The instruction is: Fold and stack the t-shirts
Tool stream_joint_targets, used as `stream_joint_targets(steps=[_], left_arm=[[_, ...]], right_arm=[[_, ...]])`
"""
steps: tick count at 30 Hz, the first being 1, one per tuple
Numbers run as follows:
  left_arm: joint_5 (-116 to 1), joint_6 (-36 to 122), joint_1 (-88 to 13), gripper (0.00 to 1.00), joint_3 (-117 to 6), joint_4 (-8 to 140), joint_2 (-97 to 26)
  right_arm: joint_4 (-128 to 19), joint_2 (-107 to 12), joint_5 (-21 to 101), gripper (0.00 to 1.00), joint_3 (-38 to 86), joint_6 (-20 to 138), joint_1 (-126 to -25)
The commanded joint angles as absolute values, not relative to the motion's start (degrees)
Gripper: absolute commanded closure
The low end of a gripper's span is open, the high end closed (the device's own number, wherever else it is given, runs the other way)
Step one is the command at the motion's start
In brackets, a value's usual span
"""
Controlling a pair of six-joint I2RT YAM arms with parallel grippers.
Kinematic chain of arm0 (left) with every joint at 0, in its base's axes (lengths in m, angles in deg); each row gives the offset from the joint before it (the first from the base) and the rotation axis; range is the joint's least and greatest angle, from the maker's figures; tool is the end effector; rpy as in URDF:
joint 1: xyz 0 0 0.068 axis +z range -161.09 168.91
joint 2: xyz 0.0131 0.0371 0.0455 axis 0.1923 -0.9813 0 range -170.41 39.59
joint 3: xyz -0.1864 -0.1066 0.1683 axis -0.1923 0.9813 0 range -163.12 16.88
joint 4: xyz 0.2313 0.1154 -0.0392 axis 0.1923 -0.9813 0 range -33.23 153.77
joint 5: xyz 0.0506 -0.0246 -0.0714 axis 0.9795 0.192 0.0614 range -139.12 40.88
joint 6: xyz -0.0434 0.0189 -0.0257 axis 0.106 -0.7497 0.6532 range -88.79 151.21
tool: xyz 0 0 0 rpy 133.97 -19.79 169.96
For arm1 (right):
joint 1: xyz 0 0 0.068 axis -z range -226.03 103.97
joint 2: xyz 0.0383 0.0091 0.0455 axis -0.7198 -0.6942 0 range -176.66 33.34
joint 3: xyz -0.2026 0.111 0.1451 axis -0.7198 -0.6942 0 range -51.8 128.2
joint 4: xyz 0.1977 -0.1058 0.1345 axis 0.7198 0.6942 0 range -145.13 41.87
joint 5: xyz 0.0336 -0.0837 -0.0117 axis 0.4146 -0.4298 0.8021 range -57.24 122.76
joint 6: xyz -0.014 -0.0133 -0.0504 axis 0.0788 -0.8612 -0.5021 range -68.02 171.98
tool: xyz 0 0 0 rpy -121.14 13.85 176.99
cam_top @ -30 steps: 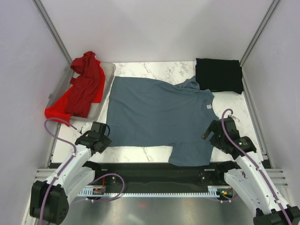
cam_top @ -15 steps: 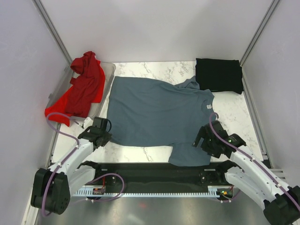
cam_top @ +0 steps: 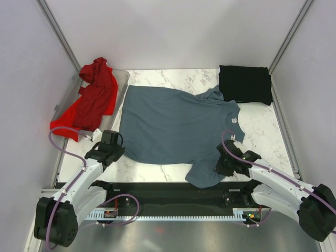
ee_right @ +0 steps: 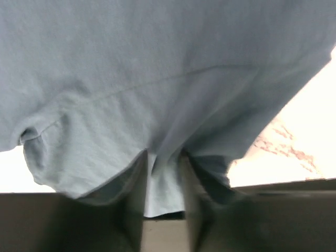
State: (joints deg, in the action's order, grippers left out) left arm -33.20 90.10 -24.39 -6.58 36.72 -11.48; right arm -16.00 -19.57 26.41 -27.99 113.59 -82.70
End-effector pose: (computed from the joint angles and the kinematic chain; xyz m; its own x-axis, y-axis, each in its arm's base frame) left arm 0.1596 -0.0277 0.1703 -0.4674 -0.7355 -0.4905 -0.6451 0.6631 -0.3797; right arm 0.1184 0.0833 0.1557 -0.8474 0.4592 -0.2667 0.3887 0.8786 0.2775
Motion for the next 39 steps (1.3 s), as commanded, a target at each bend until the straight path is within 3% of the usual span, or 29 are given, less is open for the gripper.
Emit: stream_joint_targets(steps=[1, 5, 6, 14, 19, 31, 39], left_arm=[[-32.86, 87.90, -23.92, 0.98, -7.37, 38.19, -11.12], [-34.88, 88.16, -23.83, 0.98, -8.16, 36.44, -9.37], [-36.01, 88.51, -23.83, 0.98, -8.34, 36.00, -7.53], [-38.22, 87.81, -23.92, 0.98, -12.28, 25.82, 3.63], [-38.31, 84.30, -23.83, 0.98, -17.91, 22.55, 3.92], [-33.13, 74.19, -23.39, 0.98, -35.05, 21.41, -17.95], [-33.65, 70.23, -21.64, 0.98, -43.93, 22.81, -32.20]], right_arm=[[-18.75, -20.63, 25.03, 0.70, -30.36, 116.05, -83.48], [-15.59, -18.61, 24.06, 0.90, -28.61, 115.97, -83.48], [-13.67, -17.13, 23.89, 1.00, -28.16, 115.97, -83.56], [-3.46, -8.50, 22.58, 1.00, -19.13, 116.76, -83.56], [-0.11, -9.02, 19.68, 1.00, -10.68, 115.36, -83.65], [0.15, -29.05, 6.58, 1.00, 9.89, 102.81, -80.15], [-6.43, -37.93, 14.04, 1.00, 14.82, 93.12, -66.78]])
